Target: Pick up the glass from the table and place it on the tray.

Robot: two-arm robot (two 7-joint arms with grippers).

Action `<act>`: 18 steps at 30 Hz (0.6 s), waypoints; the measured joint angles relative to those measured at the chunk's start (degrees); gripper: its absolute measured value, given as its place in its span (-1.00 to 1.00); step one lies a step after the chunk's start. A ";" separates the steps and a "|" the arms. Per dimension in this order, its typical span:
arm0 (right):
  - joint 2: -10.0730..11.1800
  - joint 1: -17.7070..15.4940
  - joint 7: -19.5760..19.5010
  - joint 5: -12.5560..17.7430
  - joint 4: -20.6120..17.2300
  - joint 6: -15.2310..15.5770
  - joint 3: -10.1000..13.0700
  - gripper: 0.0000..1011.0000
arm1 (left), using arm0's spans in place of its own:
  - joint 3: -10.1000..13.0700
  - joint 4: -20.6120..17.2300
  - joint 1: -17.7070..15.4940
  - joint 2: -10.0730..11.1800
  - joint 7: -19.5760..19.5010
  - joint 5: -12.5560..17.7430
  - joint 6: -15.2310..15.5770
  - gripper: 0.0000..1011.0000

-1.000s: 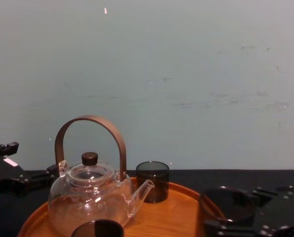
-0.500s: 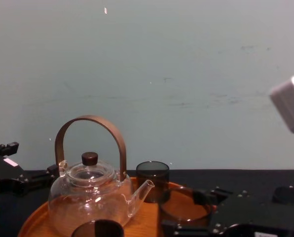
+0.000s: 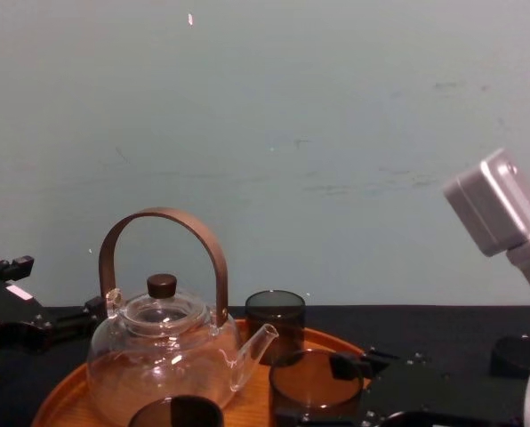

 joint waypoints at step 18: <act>-1.15 1.65 0.14 0.03 3.90 -0.69 -0.08 0.79 | 0.00 0.00 0.00 0.00 0.00 0.00 0.00 0.98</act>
